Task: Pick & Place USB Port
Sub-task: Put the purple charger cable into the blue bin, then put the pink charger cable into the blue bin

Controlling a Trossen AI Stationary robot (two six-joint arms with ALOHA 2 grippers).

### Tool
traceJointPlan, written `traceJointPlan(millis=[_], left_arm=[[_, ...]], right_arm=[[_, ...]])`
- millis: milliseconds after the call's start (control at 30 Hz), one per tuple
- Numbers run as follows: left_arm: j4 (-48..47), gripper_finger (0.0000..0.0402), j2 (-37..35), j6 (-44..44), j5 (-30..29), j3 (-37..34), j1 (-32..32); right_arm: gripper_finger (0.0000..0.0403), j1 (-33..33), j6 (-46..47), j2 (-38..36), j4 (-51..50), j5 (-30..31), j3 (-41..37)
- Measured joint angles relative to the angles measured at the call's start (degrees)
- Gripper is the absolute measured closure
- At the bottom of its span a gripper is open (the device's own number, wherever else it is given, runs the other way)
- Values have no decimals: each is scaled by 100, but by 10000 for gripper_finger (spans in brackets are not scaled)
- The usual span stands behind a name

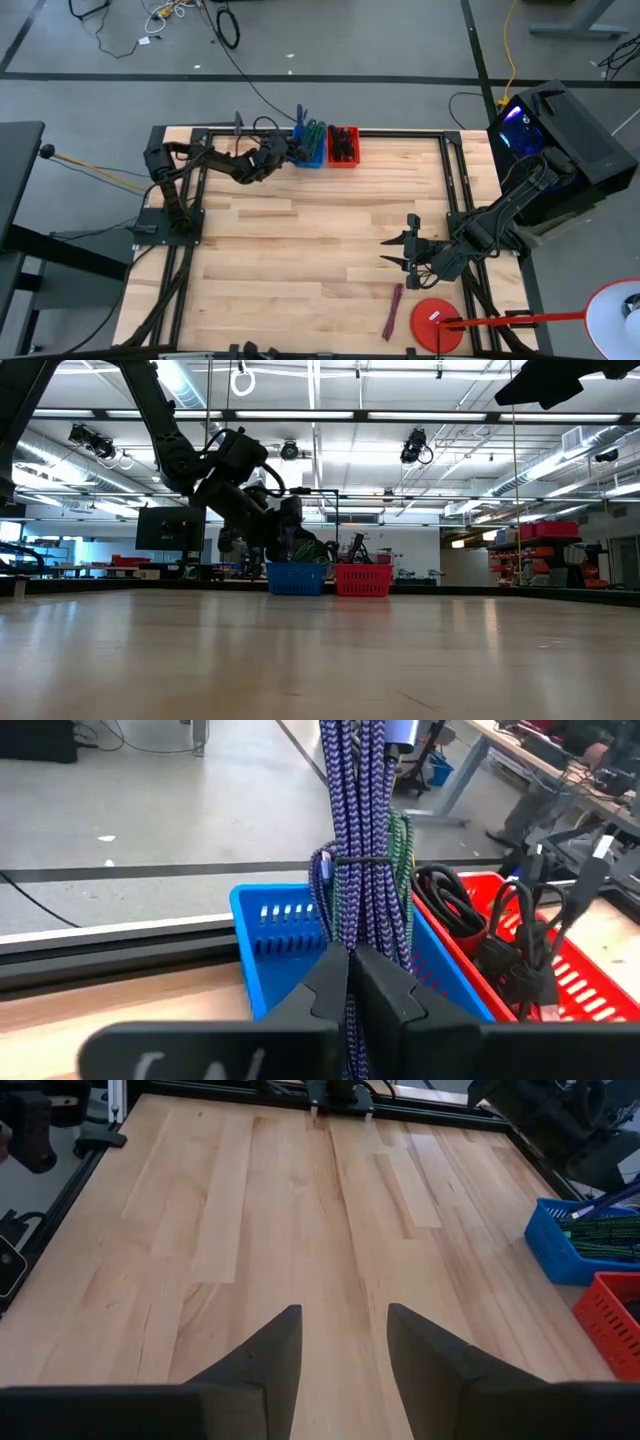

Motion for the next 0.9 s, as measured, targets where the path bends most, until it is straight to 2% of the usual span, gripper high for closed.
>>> traceJointPlan(millis=[167,433,633,900], left_arm=[[10,340,0,74,252,0,-4],[14,286,0,139,253,-2,-2],[46,278,0,131,284,-4,-4],[1047,282,-2,172,1060,-9,-175]], right_arm=[[253,2,0,0,0,2,0],[253,2,0,0,-2,2,0],[253,2,0,0,0,2,0],[253,2,0,0,-3,0,0]])
